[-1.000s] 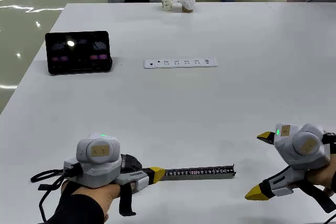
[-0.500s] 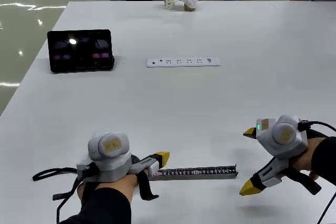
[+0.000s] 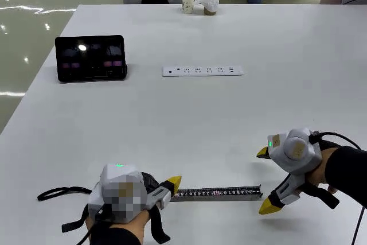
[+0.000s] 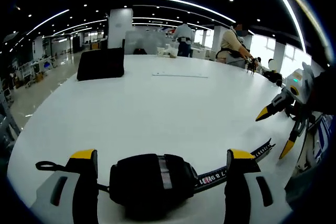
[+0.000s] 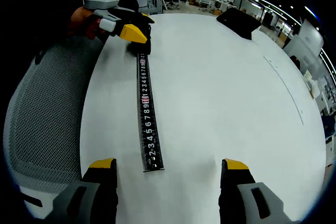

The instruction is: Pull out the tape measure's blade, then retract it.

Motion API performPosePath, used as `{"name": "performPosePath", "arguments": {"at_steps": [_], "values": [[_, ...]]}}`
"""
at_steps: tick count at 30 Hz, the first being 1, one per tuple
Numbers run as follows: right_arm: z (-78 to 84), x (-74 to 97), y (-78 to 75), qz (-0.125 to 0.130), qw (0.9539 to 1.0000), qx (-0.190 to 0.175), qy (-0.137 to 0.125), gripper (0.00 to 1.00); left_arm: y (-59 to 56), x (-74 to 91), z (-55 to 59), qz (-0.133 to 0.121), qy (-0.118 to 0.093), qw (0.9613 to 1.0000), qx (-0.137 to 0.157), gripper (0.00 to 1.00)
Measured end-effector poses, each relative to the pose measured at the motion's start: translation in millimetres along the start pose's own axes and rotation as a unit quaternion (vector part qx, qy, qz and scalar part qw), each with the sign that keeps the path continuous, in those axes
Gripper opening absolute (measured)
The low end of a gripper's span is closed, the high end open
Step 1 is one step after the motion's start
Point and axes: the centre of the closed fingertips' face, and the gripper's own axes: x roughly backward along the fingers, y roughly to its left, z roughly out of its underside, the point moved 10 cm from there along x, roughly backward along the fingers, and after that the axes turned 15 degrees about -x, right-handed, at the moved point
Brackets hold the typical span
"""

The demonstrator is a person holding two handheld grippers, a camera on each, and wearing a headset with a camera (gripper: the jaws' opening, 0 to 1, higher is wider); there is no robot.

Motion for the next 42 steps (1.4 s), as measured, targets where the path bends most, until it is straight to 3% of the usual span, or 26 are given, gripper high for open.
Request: {"name": "performPosePath", "arguments": {"at_steps": [8,23,25,27,30,31,32,33,36,42], "values": [[1.2,-3.7,2.3,-0.007,0.9994,0.030,0.013,0.50,-4.1,-0.3,5.3,0.011,0.012,0.9996,-0.022,0.99],[4.6,-7.5,10.0,-0.025,0.9980,0.053,0.025,0.18,0.0,-0.2,7.5,0.004,0.018,0.9998,-0.006,0.97],[4.9,-7.8,9.1,-0.025,0.9979,0.054,0.026,0.16,0.7,-0.4,7.3,0.000,0.018,0.9998,0.001,0.97],[6.0,-7.6,8.9,-0.031,0.9988,0.026,0.028,0.13,0.7,-0.3,7.5,0.000,0.019,0.9998,-0.003,0.95],[5.3,-8.4,8.4,-0.026,0.9989,0.028,0.026,0.12,0.4,-0.6,8.1,0.000,0.022,0.9998,-0.003,0.90],[5.0,-8.7,9.8,-0.024,0.9986,0.036,0.030,0.12,0.6,-0.2,8.1,-0.002,0.022,0.9997,-0.003,0.88],[4.1,-8.9,10.4,-0.022,0.9965,0.072,0.035,0.12,0.9,0.1,8.0,-0.003,0.022,0.9998,-0.003,0.85],[4.0,-9.0,11.5,-0.021,0.9964,0.073,0.038,0.12,1.1,0.2,7.9,-0.004,0.021,0.9998,-0.003,0.85],[1.5,-9.9,10.7,-0.019,0.9977,0.048,0.043,0.11,1.0,-0.2,8.8,-0.004,0.022,0.9998,0.001,0.81],[0.2,-10.0,10.1,-0.016,0.9976,0.042,0.053,0.11,1.9,-0.6,11.5,-0.006,0.032,0.9994,0.012,0.75]]}}
